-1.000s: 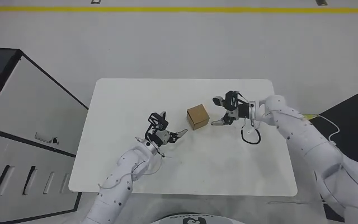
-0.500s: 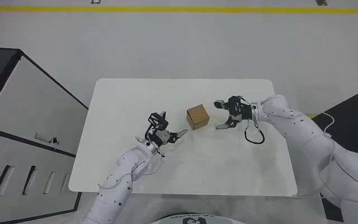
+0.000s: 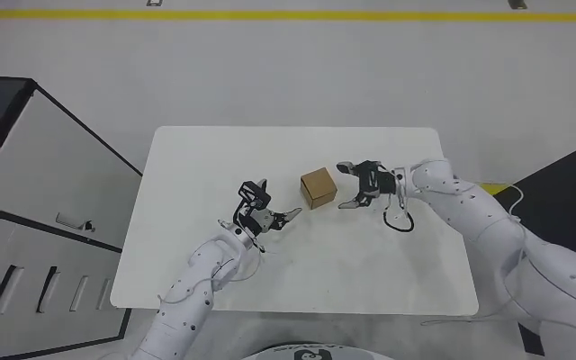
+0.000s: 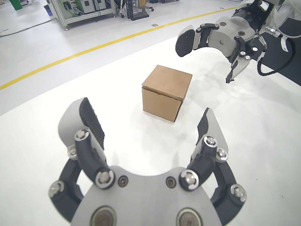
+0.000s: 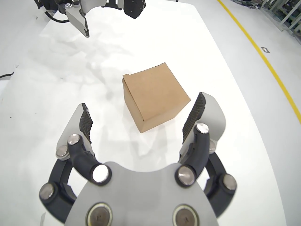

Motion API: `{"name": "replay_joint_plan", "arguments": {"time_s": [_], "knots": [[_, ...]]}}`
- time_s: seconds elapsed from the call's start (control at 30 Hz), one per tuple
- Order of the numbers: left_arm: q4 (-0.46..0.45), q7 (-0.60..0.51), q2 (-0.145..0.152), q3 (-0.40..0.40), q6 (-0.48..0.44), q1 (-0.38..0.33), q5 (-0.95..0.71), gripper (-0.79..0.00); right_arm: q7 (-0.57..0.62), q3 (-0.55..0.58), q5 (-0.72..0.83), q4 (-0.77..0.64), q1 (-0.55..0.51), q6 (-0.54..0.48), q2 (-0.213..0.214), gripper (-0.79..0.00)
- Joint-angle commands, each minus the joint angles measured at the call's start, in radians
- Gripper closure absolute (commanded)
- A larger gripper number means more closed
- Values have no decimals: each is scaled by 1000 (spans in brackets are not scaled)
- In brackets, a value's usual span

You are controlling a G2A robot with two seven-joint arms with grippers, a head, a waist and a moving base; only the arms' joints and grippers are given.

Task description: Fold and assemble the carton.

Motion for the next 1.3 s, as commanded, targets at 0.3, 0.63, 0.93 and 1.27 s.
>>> {"name": "replay_joint_plan", "arguments": {"time_s": [0.3,0.63,0.93,1.27], "knots": [[0,0,0,0,0,0,0,-785,-91,-30,-49,173,35,33,-96,-785],[0,0,0,0,0,0,0,-785,-102,-43,-8,269,43,28,-174,-785],[0,0,0,0,0,0,0,-785,-128,-85,-42,310,57,54,-220,-785],[0,0,0,0,0,0,0,-785,-152,-127,-48,345,66,79,-245,-785]]}}
